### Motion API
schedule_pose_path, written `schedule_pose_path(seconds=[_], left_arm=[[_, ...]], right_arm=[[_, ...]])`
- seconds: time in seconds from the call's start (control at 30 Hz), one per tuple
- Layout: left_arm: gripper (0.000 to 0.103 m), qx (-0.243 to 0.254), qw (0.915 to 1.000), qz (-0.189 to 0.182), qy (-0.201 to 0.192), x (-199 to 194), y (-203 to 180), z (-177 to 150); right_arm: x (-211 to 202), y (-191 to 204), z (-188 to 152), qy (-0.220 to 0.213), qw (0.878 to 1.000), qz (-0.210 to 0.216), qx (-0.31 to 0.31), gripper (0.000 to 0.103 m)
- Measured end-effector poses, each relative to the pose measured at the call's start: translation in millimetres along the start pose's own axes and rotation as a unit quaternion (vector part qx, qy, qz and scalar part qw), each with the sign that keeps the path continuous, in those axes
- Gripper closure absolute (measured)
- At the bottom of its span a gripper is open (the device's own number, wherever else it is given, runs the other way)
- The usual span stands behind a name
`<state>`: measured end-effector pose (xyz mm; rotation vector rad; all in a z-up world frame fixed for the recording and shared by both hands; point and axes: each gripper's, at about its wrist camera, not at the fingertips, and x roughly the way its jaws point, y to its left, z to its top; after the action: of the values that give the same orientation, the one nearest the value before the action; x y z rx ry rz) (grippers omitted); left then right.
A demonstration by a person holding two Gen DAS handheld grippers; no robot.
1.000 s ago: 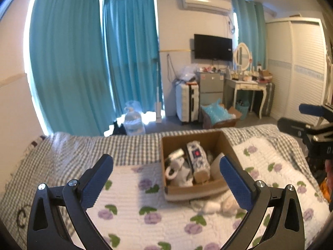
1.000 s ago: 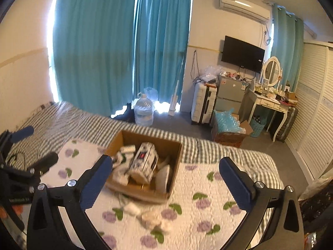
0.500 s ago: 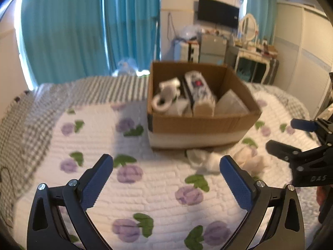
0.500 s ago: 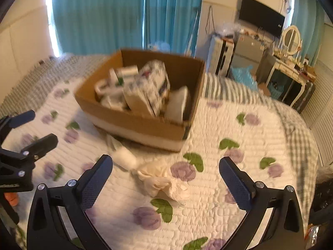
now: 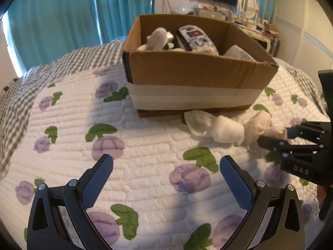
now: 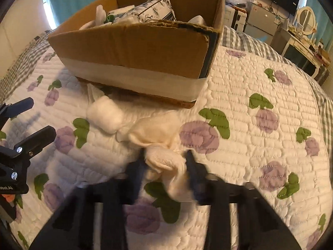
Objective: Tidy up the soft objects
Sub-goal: 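Grasp the cream cloth with the right tool while the left tool grasps the white cotton sock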
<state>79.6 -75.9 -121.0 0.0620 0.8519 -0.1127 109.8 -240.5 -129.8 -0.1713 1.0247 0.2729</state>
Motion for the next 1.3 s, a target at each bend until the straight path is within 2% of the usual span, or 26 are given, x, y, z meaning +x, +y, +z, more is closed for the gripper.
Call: schedule_pose_path(seconds=[0.07, 0.17, 0.3, 0.43, 0.67, 0.73, 0.83, 0.9, 1.0, 1.03, 1.07, 1.13, 1.3], left_arm=[[0.0, 0.004, 1.0, -0.002, -0.005, -7, -4, 1], [0.0, 0.009, 0.9999, -0.006, -0.011, -13, -11, 6], [0.0, 0.012, 0.9996, -0.019, -0.015, -17, -25, 12], [0.0, 0.026, 0.9992, -0.028, -0.007, -4, -47, 18], [0.002, 0.048, 0.9983, -0.029, 0.017, 41, -72, 24], [0.011, 0.048, 0.9982, -0.029, 0.024, 53, -75, 25], [0.017, 0.043, 0.9979, -0.036, 0.032, 64, -74, 28], [0.026, 0.042, 0.9978, -0.039, 0.035, 70, -73, 29], [0.046, 0.042, 0.9977, -0.041, 0.034, 72, -72, 31], [0.055, 0.042, 0.9977, -0.041, 0.033, 70, -71, 31], [0.059, 0.043, 0.9977, -0.042, 0.031, 69, -70, 31], [0.063, 0.043, 0.9977, -0.044, 0.029, 64, -67, 30], [0.064, 0.043, 0.998, -0.045, 0.016, 42, -63, 28]], right_arm=[[-7, -2, -3, -0.01, 1.0, -0.003, 0.002, 0.083], [-24, -10, -3, -0.033, 0.999, -0.007, 0.018, 0.084], [-44, -25, -4, -0.064, 0.996, -0.043, 0.033, 0.084], [-52, -42, -2, -0.077, 0.994, -0.059, 0.054, 0.085], [-48, -47, 0, -0.071, 0.994, -0.051, 0.065, 0.084], [-44, -47, 0, -0.067, 0.994, -0.048, 0.067, 0.084], [-40, -47, 1, -0.062, 0.995, -0.045, 0.069, 0.084], [-40, -46, 1, -0.062, 0.995, -0.042, 0.069, 0.084], [-39, -45, 2, -0.061, 0.995, -0.042, 0.067, 0.084], [-39, -44, 2, -0.061, 0.995, -0.042, 0.065, 0.084], [-39, -43, 1, -0.061, 0.995, -0.042, 0.064, 0.084], [-40, -42, 0, -0.063, 0.995, -0.045, 0.063, 0.084], [-46, -40, -4, -0.072, 0.994, -0.054, 0.062, 0.084]])
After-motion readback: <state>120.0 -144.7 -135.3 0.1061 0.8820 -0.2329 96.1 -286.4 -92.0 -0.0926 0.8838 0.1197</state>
